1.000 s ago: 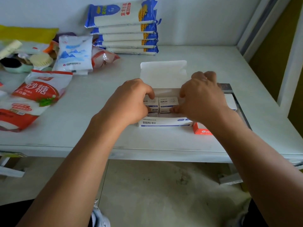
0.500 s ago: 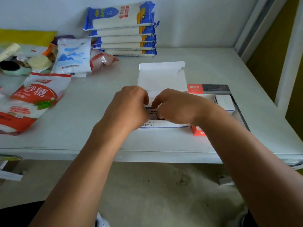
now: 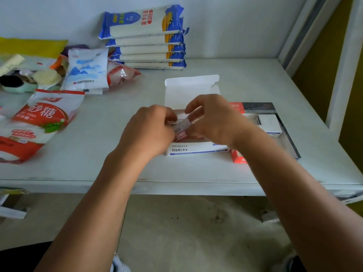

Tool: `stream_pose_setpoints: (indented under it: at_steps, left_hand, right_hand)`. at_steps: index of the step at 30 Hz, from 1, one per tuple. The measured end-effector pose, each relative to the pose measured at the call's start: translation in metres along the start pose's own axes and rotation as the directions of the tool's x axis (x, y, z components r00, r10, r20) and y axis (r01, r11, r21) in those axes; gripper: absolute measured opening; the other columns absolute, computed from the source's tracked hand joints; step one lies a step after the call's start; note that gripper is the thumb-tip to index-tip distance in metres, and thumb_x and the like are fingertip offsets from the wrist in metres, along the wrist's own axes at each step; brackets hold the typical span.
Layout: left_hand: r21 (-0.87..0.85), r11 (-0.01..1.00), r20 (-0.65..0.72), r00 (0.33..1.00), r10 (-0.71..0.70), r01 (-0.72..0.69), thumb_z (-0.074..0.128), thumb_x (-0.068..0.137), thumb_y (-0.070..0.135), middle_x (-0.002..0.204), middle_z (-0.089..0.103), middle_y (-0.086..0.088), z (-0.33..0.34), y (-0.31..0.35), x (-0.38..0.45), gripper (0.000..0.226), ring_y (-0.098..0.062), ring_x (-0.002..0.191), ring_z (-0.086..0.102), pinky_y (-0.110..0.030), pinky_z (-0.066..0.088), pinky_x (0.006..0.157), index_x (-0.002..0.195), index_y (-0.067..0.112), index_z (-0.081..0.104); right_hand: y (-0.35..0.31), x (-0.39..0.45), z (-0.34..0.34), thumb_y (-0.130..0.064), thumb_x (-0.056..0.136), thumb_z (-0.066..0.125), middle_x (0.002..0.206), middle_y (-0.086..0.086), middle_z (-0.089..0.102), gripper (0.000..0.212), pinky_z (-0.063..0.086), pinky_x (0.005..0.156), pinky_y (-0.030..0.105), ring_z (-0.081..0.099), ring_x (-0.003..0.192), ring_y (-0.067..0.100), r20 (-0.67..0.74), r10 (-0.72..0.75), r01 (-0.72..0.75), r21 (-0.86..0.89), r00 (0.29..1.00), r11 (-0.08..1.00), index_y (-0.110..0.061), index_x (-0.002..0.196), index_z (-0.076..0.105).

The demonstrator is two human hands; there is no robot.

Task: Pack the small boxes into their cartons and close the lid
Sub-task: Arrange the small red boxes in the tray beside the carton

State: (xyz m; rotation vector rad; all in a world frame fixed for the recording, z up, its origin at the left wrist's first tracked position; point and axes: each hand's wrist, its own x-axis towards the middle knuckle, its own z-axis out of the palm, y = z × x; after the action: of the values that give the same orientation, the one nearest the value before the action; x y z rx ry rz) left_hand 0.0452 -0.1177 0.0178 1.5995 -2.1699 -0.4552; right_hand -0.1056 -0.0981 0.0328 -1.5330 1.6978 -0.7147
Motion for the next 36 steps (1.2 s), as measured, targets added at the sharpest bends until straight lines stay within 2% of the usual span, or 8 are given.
stream_pose_setpoints:
  at_steps: [3,7,10,14,19,24,31,36]
  left_hand:
    - [-0.074,0.997,-0.007,1.0,0.027,-0.027,0.046,0.092,0.014,0.112,0.068,-0.01,0.0,0.003,0.004,0.033,-0.028,0.105,0.059,-0.031,0.047,0.084,0.111,0.023,0.072]
    - [-0.217,0.973,0.089,0.991,0.099,-0.078,0.042,0.094,0.034,0.103,0.067,-0.017,0.002,0.016,0.004,0.037,-0.021,0.107,0.053,-0.039,0.04,0.1,0.095,0.011,0.071]
    - [-0.233,0.959,0.149,0.969,0.197,-0.159,0.048,0.083,0.052,0.095,0.072,-0.002,0.006,0.028,0.001,0.039,-0.011,0.107,0.053,-0.043,0.036,0.102,0.093,0.026,0.075]
    - [-0.23,0.943,0.036,0.966,0.256,-0.241,0.075,0.074,0.048,0.085,0.073,0.013,0.015,0.039,0.004,0.029,-0.007,0.093,0.064,-0.046,0.046,0.092,0.101,0.038,0.076]
    - [-0.031,0.936,-0.09,0.934,0.346,-0.349,0.072,0.076,0.052,0.068,0.051,0.016,0.029,0.056,0.017,0.025,-0.013,0.083,0.047,-0.05,0.039,0.096,0.098,0.041,0.073]
    - [-0.031,0.948,-0.126,0.942,0.31,-0.316,0.072,0.079,0.046,0.12,0.07,0.005,0.039,0.071,0.027,0.045,-0.023,0.121,0.056,-0.054,0.034,0.107,0.119,0.027,0.067]
    - [-0.022,0.938,-0.019,0.938,0.345,-0.346,0.069,0.078,0.048,0.108,0.071,0.009,0.058,0.086,0.025,0.03,-0.02,0.118,0.052,-0.052,0.034,0.105,0.103,0.032,0.074]
    - [0.103,0.933,0.232,0.921,0.314,-0.344,0.069,0.074,0.055,0.129,0.06,0.007,0.065,0.096,0.022,0.047,-0.016,0.142,0.02,-0.052,0.007,0.115,0.116,0.035,0.067]
  right_hand:
    - [0.011,-0.007,-0.022,0.009,0.075,0.074,0.094,0.006,0.072,0.038,0.061,0.071,0.032,0.072,0.081,0.021,-0.04,-0.075,0.079,0.106,0.996,0.991,-0.009,0.107,0.066]
    - [0.03,-0.013,-0.038,0.013,0.073,0.074,0.081,0.002,0.073,0.026,0.056,0.068,0.018,0.07,0.069,0.007,-0.118,-0.227,0.235,0.068,0.967,0.969,-0.012,0.08,0.072]
    - [0.041,-0.017,-0.044,0.016,0.074,0.072,0.084,0.005,0.071,0.022,0.056,0.075,0.018,0.072,0.074,0.008,-0.159,-0.323,0.341,0.104,0.933,0.934,-0.006,0.077,0.071]
    - [0.049,-0.02,-0.056,0.012,0.074,0.074,0.091,0.006,0.075,0.029,0.058,0.074,0.023,0.073,0.082,0.021,-0.098,-0.33,0.339,0.097,0.939,0.936,-0.015,0.086,0.07]
    - [0.062,-0.025,-0.078,-0.008,0.073,0.081,0.095,0.002,0.076,0.028,0.06,0.079,0.03,0.073,0.086,0.012,-0.134,-0.29,0.29,-0.02,0.948,0.957,-0.007,0.098,0.068]
    - [0.084,-0.012,-0.105,-0.02,0.075,0.081,0.099,-0.005,0.071,0.029,0.051,0.076,0.013,0.067,0.093,0.007,-0.348,-0.127,0.087,-0.128,0.929,0.988,-0.02,0.1,0.066]
    - [0.11,0.005,-0.101,-0.014,0.089,0.066,0.137,-0.004,0.06,0.016,0.051,0.091,0.032,0.058,0.12,0.023,-0.209,-0.081,0.01,-0.319,0.975,0.948,-0.025,0.097,0.073]
    - [0.109,-0.007,-0.109,-0.019,0.089,0.066,0.115,-0.004,0.069,0.014,0.049,0.088,0.033,0.059,0.107,0.018,-0.182,-0.159,0.093,-0.328,0.97,0.94,-0.025,0.099,0.074]
